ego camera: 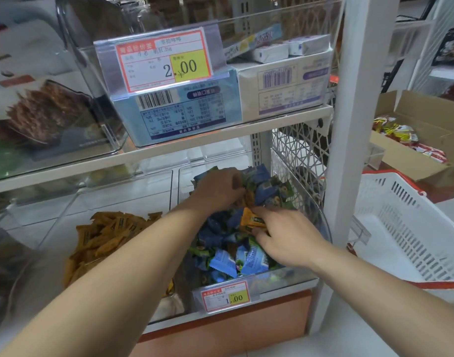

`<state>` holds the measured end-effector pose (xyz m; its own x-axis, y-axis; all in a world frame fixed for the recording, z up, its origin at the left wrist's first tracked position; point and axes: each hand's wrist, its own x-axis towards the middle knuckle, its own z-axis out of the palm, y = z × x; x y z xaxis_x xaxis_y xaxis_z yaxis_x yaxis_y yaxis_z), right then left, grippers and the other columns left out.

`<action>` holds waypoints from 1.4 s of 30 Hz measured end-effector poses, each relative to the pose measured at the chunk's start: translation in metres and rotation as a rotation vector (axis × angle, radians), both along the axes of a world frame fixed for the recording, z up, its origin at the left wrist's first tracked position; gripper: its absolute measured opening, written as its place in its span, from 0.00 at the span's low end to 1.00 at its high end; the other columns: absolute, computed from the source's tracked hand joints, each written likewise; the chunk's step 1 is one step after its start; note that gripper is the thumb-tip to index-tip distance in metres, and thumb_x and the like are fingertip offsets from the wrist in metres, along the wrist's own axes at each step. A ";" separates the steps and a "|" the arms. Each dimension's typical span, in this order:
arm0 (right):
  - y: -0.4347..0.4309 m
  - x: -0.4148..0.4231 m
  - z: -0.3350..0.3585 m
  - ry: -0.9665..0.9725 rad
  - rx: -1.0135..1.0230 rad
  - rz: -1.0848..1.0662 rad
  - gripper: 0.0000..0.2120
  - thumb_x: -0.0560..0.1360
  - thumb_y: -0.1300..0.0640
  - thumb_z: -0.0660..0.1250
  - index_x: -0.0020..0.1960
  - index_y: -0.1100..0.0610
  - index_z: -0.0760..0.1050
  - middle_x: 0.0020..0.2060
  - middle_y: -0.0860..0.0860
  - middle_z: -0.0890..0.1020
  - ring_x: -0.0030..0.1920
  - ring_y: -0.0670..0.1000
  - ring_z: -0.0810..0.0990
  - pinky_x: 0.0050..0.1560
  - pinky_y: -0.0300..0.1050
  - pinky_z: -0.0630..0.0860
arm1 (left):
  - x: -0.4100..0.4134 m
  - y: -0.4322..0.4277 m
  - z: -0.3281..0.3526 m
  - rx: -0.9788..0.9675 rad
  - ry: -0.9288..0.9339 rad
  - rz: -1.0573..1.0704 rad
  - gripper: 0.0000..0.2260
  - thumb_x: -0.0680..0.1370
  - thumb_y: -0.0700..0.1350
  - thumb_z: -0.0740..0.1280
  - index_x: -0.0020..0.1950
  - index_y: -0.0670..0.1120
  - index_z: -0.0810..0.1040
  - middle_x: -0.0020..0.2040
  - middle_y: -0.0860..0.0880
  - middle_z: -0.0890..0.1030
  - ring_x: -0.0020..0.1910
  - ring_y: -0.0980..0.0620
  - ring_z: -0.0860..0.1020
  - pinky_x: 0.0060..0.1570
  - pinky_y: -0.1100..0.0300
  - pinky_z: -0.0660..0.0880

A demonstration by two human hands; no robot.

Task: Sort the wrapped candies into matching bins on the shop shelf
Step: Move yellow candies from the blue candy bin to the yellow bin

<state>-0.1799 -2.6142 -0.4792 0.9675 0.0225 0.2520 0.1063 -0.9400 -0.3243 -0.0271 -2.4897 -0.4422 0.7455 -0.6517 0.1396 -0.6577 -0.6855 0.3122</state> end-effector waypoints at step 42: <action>0.005 -0.009 0.010 -0.078 0.135 -0.068 0.18 0.80 0.49 0.63 0.69 0.52 0.72 0.58 0.52 0.81 0.57 0.56 0.79 0.53 0.51 0.77 | -0.002 0.027 0.019 -0.543 0.201 0.276 0.09 0.72 0.54 0.75 0.47 0.53 0.77 0.48 0.50 0.82 0.48 0.50 0.81 0.44 0.58 0.75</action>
<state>-0.1892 -2.6097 -0.4694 0.9430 -0.0817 0.3227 0.0737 -0.8942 -0.4416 -0.0287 -2.4623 -0.4227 0.9216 -0.3084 0.2355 -0.3721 -0.5307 0.7615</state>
